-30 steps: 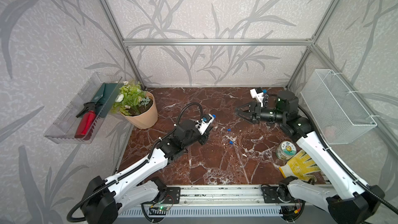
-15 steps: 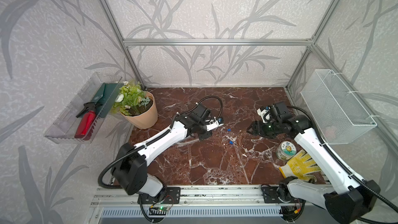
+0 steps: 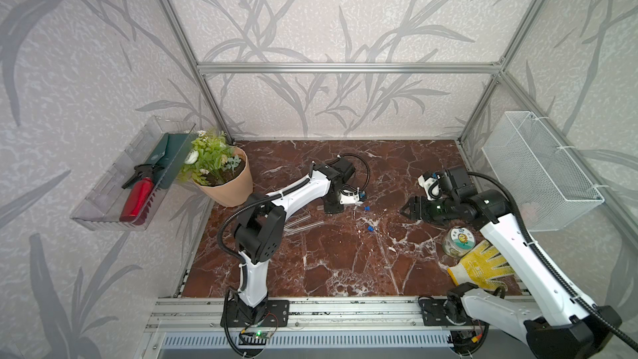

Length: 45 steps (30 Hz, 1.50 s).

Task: Insert stoppers into test tubes
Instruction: Place the test tube at the center of the board.

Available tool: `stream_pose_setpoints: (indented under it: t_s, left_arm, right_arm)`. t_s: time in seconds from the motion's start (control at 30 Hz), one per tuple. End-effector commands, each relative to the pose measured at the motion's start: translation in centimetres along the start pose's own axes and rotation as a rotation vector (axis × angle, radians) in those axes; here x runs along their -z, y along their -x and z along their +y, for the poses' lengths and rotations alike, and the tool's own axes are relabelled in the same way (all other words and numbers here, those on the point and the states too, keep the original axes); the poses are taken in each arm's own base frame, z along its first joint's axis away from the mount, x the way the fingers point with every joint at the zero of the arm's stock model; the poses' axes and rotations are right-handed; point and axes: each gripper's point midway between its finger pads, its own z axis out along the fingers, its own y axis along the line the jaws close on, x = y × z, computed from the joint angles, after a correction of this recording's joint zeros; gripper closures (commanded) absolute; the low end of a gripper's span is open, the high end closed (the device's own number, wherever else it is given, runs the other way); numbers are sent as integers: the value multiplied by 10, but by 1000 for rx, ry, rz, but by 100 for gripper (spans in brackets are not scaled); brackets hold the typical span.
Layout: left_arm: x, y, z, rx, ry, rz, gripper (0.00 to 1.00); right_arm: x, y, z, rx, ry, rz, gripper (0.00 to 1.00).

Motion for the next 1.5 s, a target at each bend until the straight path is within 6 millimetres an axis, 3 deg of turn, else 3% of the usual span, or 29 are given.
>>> stream_pose_setpoints:
  t_s: [0.0, 0.73, 1.47]
  left_arm:
    - [-6, -17, -5, -84, -64, 89, 100]
    - [-54, -17, 0, -64, -134, 148, 94]
    - [-70, -12, 4, -27, -130, 140, 75]
  right_arm:
    - [0, -8, -8, -14, -31, 23, 31]
    - [3, -7, -12, -13, -60, 22, 31]
    - [2, -11, -13, -25, -58, 29, 31]
